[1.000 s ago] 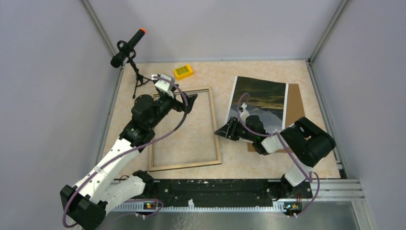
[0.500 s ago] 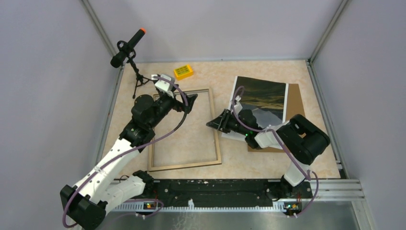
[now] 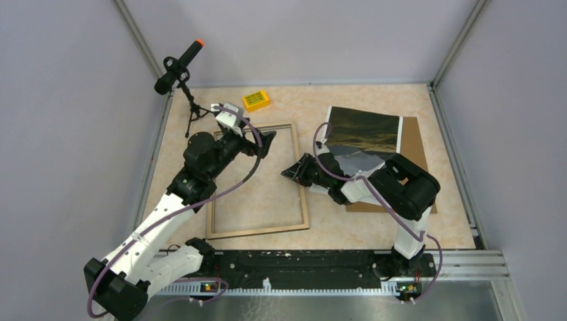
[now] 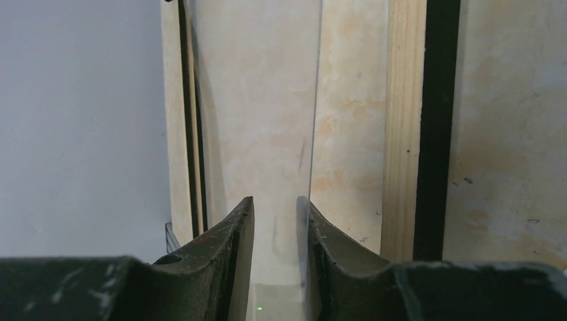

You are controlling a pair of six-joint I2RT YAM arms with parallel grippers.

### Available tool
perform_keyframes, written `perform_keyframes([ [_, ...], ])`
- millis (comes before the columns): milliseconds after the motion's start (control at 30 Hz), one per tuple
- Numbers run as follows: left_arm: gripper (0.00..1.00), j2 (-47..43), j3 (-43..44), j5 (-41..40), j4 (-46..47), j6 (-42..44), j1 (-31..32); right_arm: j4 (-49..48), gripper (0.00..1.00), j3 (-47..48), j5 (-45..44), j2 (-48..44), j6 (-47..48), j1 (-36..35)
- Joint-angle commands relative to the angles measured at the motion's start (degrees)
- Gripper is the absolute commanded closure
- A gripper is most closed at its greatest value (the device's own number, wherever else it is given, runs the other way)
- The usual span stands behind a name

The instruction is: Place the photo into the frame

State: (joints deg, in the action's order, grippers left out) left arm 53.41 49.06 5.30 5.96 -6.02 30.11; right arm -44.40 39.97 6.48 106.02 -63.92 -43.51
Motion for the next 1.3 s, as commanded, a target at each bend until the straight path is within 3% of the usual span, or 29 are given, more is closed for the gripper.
perform_keyframes([
  [0,0.02,-0.5,0.2,0.7,1.6,-0.6,0.2,-5.7,0.73,2.4,-0.5,1.5,-1.1,-2.1],
  [200,0.01,-0.7,0.4,-1.3,1.1,0.7,0.2,-5.2,0.8,2.2,1.6,1.1,-0.7,-2.2],
  [433,0.02,0.2,0.4,-2.2,1.0,1.3,0.1,-10.1,1.0,3.6,6.9,3.7,-2.9,-2.0],
  [1033,0.02,0.4,1.1,-1.0,0.4,0.6,0.1,-23.1,1.0,2.3,12.4,7.7,-14.7,-0.1],
  [1267,0.02,0.1,1.0,-1.3,0.5,0.7,0.1,-22.6,1.0,2.6,13.1,7.9,-16.4,0.1],
])
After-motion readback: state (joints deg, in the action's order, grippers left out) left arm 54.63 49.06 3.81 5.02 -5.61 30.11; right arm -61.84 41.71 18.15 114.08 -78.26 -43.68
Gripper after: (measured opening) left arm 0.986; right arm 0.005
